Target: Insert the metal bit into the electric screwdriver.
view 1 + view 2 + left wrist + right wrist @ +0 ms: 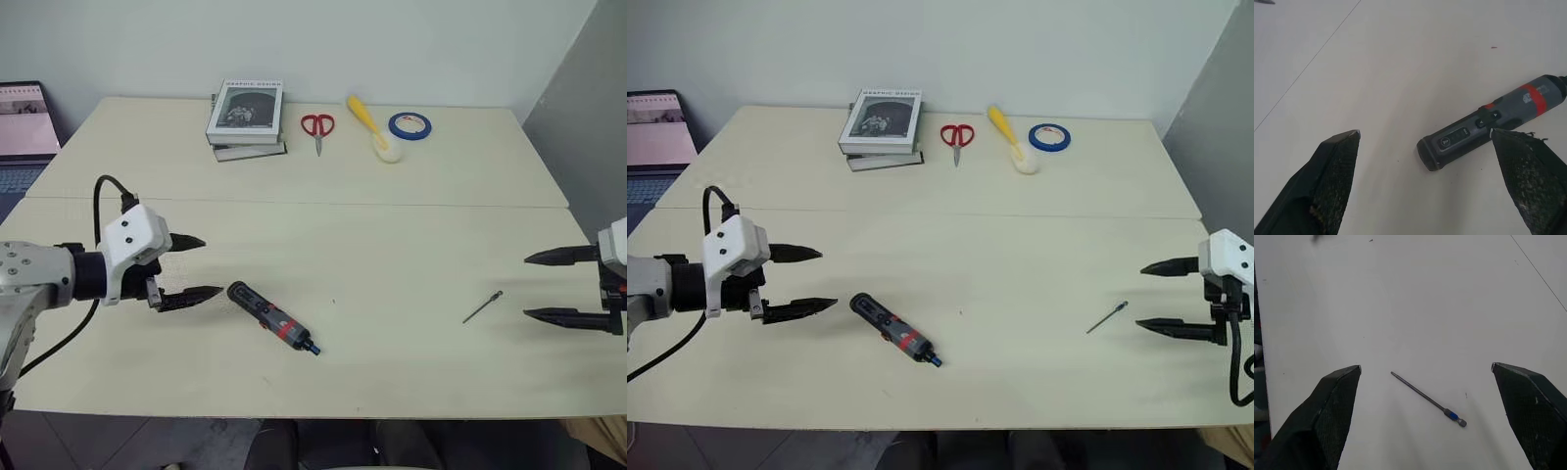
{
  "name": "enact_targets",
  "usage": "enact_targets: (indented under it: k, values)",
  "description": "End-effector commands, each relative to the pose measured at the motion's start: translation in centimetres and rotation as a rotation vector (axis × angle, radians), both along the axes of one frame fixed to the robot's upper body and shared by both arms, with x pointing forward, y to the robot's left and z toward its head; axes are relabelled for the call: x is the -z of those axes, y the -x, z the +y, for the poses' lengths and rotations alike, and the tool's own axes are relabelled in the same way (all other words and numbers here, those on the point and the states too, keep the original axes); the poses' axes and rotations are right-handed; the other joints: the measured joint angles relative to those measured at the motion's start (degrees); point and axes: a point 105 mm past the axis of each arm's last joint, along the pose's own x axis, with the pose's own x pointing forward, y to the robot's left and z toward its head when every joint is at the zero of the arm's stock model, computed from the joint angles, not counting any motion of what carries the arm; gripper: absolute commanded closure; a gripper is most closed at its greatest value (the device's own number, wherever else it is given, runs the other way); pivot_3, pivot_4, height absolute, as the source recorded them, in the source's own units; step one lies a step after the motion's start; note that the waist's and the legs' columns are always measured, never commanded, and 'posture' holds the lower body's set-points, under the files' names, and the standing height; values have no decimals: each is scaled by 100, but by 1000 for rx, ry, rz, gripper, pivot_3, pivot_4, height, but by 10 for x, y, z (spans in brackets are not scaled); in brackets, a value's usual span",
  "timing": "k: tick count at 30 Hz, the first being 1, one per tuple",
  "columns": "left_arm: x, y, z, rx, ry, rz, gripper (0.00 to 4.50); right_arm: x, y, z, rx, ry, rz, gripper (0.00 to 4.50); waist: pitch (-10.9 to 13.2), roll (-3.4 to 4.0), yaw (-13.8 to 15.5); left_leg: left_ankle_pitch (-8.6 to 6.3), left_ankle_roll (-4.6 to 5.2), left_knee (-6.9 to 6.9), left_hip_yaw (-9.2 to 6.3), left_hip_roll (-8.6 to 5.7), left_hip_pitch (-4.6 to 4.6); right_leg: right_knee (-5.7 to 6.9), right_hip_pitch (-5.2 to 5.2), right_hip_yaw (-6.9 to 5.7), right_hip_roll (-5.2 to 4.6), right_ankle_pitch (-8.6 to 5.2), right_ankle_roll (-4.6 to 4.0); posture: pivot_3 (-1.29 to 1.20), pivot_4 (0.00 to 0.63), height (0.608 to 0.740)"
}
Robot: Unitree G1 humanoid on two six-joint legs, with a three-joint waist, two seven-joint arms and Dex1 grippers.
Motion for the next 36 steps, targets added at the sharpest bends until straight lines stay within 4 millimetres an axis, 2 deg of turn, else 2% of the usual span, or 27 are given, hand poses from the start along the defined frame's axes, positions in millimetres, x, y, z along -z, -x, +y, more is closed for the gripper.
enact_targets:
  k: [1, 15, 24, 28, 31, 36]
  values:
    - [-10, -2, -1, 20, -29, -36, 36, -13, 3, 1, -11, 17, -43, 0, 0, 0, 0, 0, 0, 0, 0, 0, 0, 0, 0, 0, 0, 0, 0, 0, 150, 740]
    - [-9, -7, 0, 59, -65, -84, 36, -9, 9, 6, -13, -9, -11, 0, -1, -1, 16, 0, 0, 2, 2, 0, 0, 1, 0, 1, 0, 1, 1, 0, 150, 740]
    - [-9, -11, 6, 29, -67, -93, 36, -9, 0, 3, 24, 0, -37, 0, -1, 0, 14, 0, 0, 3, 4, 1, 1, 3, 0, 2, 0, 2, 3, 0, 150, 740]
    - [-19, -19, 4, 20, -46, -160, 36, -9, -2, 4, 29, -8, -39, 0, -1, -1, 16, 0, 0, 4, 3, 1, 0, 4, 0, 1, 0, 2, 3, 0, 150, 740]
    - [-23, -22, -3, 56, -51, -186, 36, -10, -1, 6, 18, -12, -38, 0, -1, -1, 17, 0, 0, 5, 3, 0, -1, 3, 0, 1, 0, 3, 4, 0, 150, 740]
    - [-21, -11, -26, 215, -93, -145, 36, -13, 9, 17, -46, 9, -36, 0, -1, 0, 19, 0, 0, 4, 3, 1, -1, 2, 0, 2, 0, 4, 4, 0, 150, 740]
